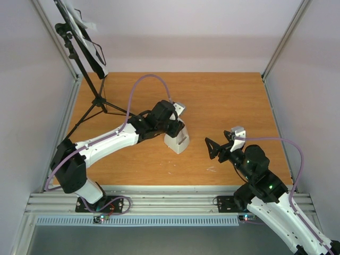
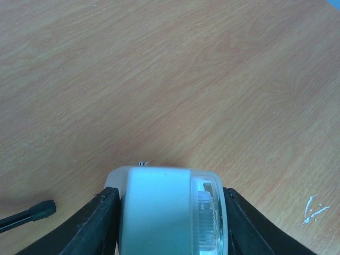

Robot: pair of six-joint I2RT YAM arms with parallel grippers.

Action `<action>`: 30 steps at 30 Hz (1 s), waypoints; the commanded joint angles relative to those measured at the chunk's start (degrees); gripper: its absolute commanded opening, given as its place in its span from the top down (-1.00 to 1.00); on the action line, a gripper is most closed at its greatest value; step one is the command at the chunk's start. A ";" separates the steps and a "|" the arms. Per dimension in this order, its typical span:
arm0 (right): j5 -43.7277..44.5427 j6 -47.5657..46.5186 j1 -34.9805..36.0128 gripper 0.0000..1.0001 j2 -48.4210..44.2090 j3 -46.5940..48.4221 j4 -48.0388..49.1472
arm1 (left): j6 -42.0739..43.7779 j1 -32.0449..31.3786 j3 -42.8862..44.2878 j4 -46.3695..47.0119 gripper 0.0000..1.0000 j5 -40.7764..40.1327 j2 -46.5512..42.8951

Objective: Pack up the instrument practice props
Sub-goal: Close the cover of the metronome.

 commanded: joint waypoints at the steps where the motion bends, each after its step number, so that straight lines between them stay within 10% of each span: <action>1: -0.54 -0.70 -0.28 -0.97 0.17 0.90 -0.05 | 0.53 0.16 0.79 -0.11 0.25 0.16 1.77; 4: -0.45 -0.72 -0.28 -0.97 0.05 0.90 -0.05 | 0.62 0.13 0.80 0.04 0.13 -0.04 1.85; 11: -0.09 -0.90 -0.29 -0.97 -0.20 0.90 -0.24 | 0.39 0.12 0.21 0.87 -0.87 -0.83 0.55; 30: -9.89 0.98 -0.23 -0.96 14.28 7.44 0.32 | -6.07 0.08 -32.57 19.15 -0.99 4.65 -24.34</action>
